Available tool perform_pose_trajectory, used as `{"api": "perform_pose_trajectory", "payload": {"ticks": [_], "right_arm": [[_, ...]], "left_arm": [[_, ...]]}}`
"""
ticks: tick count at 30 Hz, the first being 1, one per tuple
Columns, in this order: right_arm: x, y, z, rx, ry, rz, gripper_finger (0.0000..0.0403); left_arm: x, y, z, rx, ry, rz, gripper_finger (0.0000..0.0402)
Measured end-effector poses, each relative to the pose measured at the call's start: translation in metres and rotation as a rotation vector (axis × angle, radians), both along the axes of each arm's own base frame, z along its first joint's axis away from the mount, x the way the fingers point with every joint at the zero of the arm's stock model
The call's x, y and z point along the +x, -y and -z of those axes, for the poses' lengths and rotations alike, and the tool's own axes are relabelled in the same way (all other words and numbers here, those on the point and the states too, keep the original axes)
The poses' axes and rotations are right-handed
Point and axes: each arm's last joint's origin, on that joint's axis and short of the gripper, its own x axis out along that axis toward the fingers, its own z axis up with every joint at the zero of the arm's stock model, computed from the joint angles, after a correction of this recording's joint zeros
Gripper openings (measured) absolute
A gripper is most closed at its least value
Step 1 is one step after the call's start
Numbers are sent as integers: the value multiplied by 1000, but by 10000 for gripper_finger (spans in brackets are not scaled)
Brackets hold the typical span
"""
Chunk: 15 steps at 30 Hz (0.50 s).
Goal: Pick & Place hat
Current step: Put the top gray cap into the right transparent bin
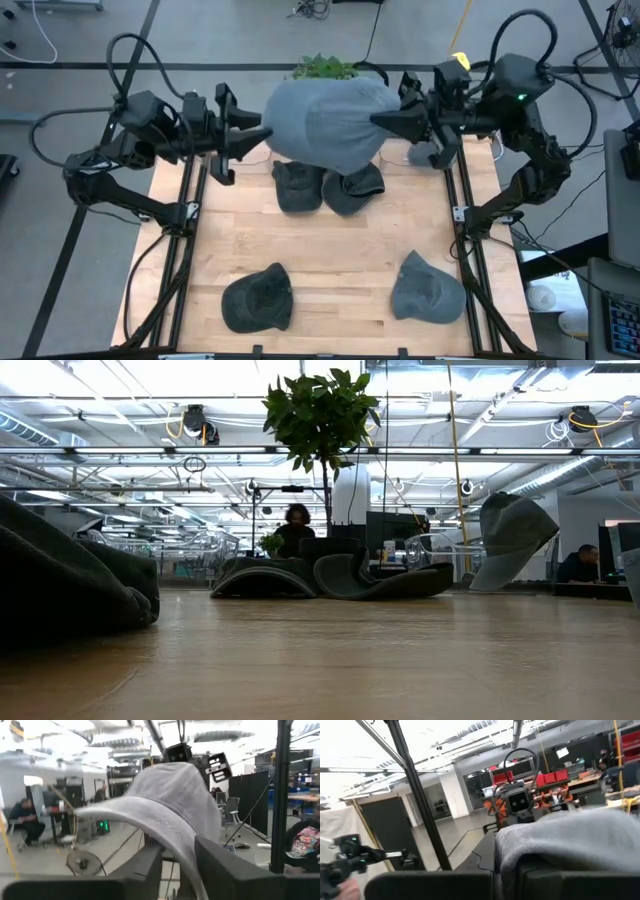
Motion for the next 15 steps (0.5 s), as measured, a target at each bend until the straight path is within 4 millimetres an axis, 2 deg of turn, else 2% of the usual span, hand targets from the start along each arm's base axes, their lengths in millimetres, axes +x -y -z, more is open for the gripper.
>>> {"api": "perform_pose_trajectory", "payload": {"ticks": [8,15], "right_arm": [[-13,7,-5,80,8,-14,4],[-32,15,0,187,-96,27,4]], "left_arm": [[-14,-2,7,-99,-100,5,203],[-25,-1,17,-250,-214,25,231]]}}
